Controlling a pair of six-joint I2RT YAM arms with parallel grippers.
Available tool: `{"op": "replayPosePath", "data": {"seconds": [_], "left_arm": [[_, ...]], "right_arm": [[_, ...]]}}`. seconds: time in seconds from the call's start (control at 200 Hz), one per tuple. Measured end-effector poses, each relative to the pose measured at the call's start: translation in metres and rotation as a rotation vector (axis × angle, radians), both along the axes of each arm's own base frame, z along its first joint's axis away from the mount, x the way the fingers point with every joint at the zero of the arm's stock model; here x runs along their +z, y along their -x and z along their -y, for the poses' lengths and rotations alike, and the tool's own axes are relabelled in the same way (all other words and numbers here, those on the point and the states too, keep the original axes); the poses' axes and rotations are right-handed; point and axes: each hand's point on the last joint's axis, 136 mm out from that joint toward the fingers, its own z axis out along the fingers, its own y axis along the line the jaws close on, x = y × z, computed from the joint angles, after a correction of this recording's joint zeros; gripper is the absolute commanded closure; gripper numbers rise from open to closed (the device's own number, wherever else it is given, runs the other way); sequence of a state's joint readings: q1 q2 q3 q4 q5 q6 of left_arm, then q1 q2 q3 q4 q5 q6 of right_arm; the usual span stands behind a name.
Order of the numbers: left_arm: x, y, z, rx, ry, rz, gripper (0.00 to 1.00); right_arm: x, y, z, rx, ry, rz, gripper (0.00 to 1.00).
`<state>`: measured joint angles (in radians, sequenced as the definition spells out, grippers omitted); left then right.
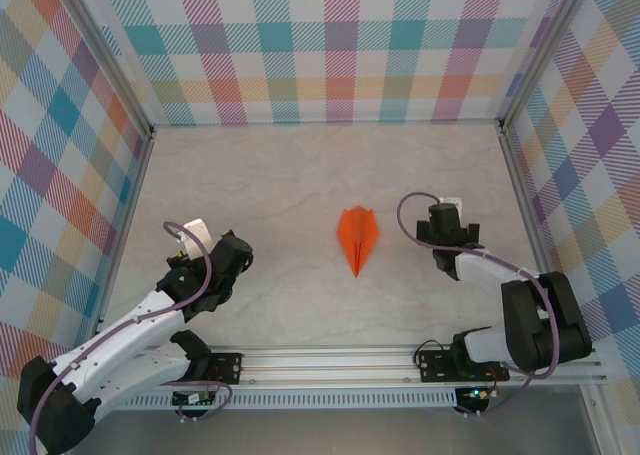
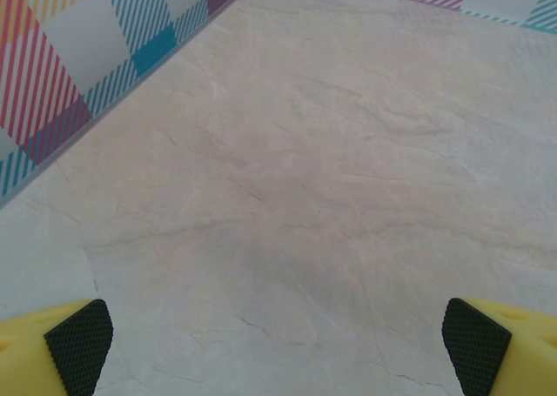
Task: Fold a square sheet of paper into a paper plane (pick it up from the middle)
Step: Reset both arms
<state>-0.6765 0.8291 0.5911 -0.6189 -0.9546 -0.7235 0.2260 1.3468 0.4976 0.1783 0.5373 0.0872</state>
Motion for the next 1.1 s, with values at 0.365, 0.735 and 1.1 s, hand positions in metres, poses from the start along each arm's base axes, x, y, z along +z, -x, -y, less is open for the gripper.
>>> {"op": "replayPosePath", "data": {"seconds": [0.365,0.735,1.1], "left_arm": [[-0.002,0.001,-0.018,0.040,-0.057,-0.003,0.00],[-0.009,-0.007,-0.032,0.056,-0.083,0.018,0.00],[-0.054,-0.055,-0.048,0.004,-0.116,-0.026,0.00]], "right_arm": [[0.013,-0.039,-0.010,0.178,-0.132,0.235,0.00],[0.007,-0.046,-0.010,0.244,-0.237,0.256,0.00],[0.013,-0.049,0.000,0.168,-0.225,0.294,0.00]]}}
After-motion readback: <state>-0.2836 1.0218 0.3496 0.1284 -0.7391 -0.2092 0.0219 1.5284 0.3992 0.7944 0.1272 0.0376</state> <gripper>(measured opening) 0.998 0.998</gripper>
